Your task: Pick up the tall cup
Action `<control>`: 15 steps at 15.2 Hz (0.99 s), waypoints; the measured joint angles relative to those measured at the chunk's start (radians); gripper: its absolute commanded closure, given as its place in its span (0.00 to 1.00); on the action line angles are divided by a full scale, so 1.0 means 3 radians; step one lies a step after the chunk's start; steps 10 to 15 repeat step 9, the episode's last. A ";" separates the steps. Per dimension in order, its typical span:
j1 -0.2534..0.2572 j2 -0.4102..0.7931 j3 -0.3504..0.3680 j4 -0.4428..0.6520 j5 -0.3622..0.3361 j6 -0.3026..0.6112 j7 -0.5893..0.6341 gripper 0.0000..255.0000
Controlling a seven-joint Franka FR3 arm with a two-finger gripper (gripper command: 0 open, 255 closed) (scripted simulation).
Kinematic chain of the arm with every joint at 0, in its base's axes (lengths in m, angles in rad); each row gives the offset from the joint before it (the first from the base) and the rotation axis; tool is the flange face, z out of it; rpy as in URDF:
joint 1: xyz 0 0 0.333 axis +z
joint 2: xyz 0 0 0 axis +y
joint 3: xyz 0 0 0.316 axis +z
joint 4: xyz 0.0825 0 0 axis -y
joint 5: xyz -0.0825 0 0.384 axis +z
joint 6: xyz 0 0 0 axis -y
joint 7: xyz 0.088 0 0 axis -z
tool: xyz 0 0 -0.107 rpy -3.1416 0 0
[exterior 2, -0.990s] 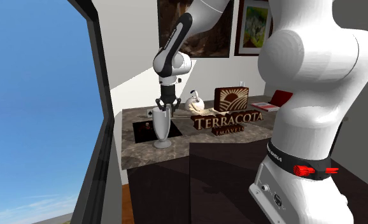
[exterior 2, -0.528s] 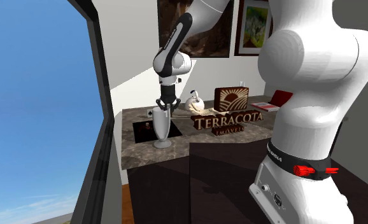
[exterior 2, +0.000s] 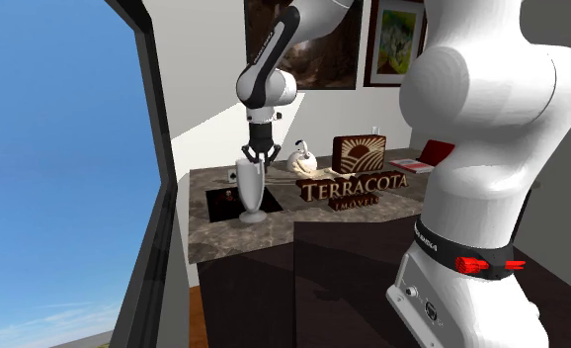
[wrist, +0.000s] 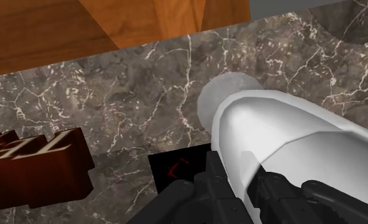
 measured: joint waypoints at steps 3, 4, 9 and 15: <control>-0.0022 -0.0109 0.0038 -0.0008 0.0055 -0.0095 -0.0027 1.00; -0.0030 -0.0141 0.0049 -0.0004 0.0072 -0.0130 -0.0040 1.00; -0.0064 -0.0284 0.0095 0.0029 0.0154 -0.0296 -0.0096 1.00; -0.0064 -0.0284 0.0095 0.0029 0.0154 -0.0296 -0.0096 1.00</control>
